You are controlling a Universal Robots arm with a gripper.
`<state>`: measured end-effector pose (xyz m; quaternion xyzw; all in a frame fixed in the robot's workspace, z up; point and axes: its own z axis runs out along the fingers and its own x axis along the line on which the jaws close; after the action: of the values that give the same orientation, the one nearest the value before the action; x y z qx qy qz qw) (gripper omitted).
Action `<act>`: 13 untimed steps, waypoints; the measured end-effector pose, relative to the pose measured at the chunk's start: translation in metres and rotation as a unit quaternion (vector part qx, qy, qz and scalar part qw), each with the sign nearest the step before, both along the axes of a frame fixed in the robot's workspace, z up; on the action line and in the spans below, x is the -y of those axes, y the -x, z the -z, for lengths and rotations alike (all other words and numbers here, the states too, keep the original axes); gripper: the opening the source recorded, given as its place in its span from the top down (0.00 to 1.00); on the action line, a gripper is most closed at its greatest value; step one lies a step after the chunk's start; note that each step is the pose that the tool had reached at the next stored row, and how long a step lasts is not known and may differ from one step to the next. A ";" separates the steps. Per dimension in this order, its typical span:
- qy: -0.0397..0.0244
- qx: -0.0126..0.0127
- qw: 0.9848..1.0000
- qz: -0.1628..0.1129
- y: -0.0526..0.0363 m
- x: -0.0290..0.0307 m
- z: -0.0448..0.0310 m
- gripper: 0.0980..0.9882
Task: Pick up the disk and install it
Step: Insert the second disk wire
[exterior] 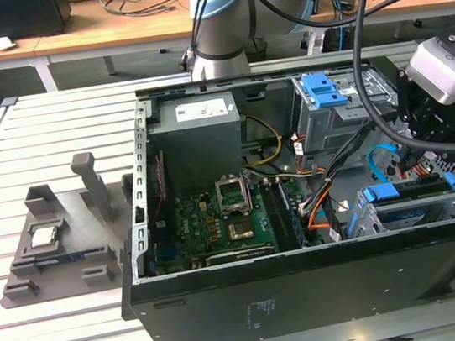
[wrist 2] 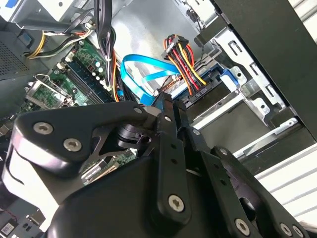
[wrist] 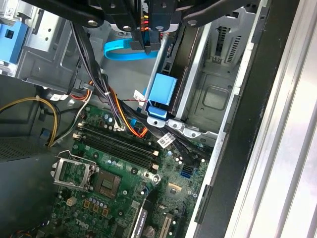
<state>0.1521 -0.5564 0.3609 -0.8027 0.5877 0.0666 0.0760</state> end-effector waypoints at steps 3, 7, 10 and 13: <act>0.018 0.000 1.000 0.000 0.0001 -0.0002 0.0000 0.93; 0.050 -0.001 0.999 0.012 -0.0001 -0.0002 0.0004 0.93; 0.052 -0.002 0.998 0.033 0.0000 -0.0002 0.0007 0.93; 0.052 -0.003 0.997 0.057 0.0000 -0.0002 0.0014 0.93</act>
<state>0.1521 -0.5562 0.3596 -0.7707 0.6353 0.0338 0.0364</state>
